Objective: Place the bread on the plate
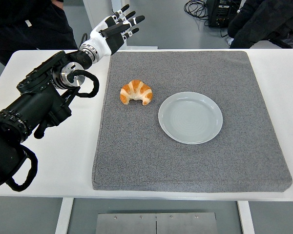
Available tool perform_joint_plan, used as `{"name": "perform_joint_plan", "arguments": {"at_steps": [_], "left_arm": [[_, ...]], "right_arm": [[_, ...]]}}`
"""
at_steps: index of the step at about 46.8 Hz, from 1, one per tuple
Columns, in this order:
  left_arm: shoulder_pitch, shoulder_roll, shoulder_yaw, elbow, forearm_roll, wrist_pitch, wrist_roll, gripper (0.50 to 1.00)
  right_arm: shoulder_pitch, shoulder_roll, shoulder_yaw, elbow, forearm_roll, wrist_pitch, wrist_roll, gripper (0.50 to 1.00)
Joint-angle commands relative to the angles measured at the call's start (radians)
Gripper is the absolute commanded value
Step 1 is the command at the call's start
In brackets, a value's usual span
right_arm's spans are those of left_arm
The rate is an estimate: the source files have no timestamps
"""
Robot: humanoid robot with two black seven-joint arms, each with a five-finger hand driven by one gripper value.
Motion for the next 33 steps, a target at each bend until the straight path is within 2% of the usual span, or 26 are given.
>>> {"name": "perform_joint_plan", "arguments": {"at_steps": [1,23,33], "left_arm": [[0.0,0.0,0.0,0.0,0.0,0.001,0.0,1.0],[-0.005,0.0,0.009,-0.005,0.002,0.013,-0.003,1.0],[0.003,0.0,0.021,-0.081,0.012,0.024,-0.011,1.0]], "right_arm": [[0.0,0.0,0.0,0.0,0.001,0.0,0.0,1.0],[0.0,0.0,0.0,0.0,0.001,0.0,0.0,1.0],[0.0,0.0,0.0,0.0,0.001,0.0,0.0,1.0]]}}
